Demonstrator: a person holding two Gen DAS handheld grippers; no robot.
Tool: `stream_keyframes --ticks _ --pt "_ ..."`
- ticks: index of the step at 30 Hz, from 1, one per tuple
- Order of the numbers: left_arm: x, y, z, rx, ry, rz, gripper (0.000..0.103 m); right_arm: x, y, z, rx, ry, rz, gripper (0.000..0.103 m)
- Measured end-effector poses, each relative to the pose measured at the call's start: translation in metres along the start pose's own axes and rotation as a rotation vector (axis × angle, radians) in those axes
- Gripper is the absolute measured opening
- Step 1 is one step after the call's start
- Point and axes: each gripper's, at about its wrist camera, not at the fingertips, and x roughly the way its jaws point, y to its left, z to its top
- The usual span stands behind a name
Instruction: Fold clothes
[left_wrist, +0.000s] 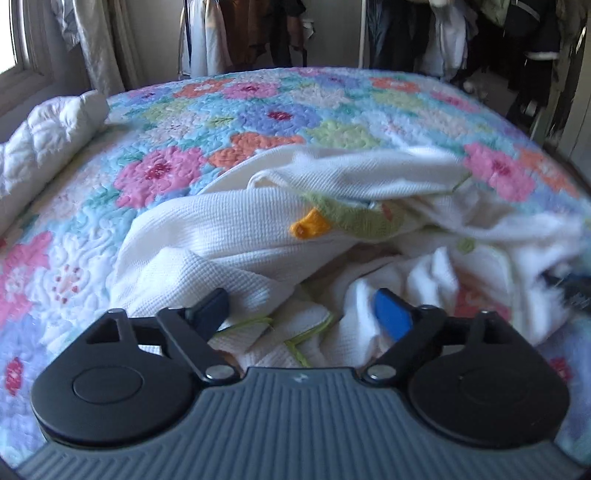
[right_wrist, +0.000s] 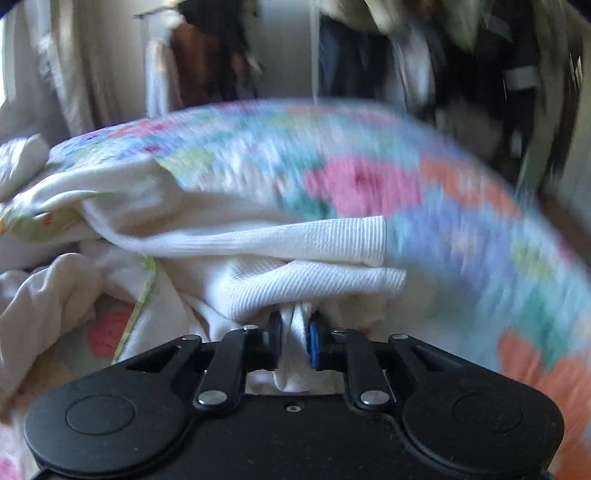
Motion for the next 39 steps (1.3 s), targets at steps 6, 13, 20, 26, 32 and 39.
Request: stream_keyframes --ticks 6,13,20,26,32,39 --pt "-0.002 -0.004 -0.002 0.024 0.004 0.005 0.085 -0.023 -0.009 0.041 -0.099 -0.115 -0.019 0.011" --pt "-0.001 0.014 -0.001 -0.109 0.022 -0.115 0.085 -0.044 -0.041 0.099 -0.188 -0.219 -0.020 0.010" --pt "0.001 0.032 -0.001 -0.281 -0.002 -0.230 0.087 -0.008 -0.052 0.059 -0.070 -0.121 -0.049 0.011" --pt "0.004 0.029 0.002 -0.299 -0.017 -0.230 0.087 -0.020 -0.051 0.071 -0.068 -0.174 0.004 0.011" --pt "0.013 0.034 0.002 -0.312 0.024 -0.179 0.088 -0.027 -0.047 0.078 -0.085 -0.165 0.056 0.012" --pt "0.019 0.013 0.001 -0.116 0.049 -0.031 0.054 -0.015 -0.042 0.084 -0.128 -0.167 0.044 0.013"
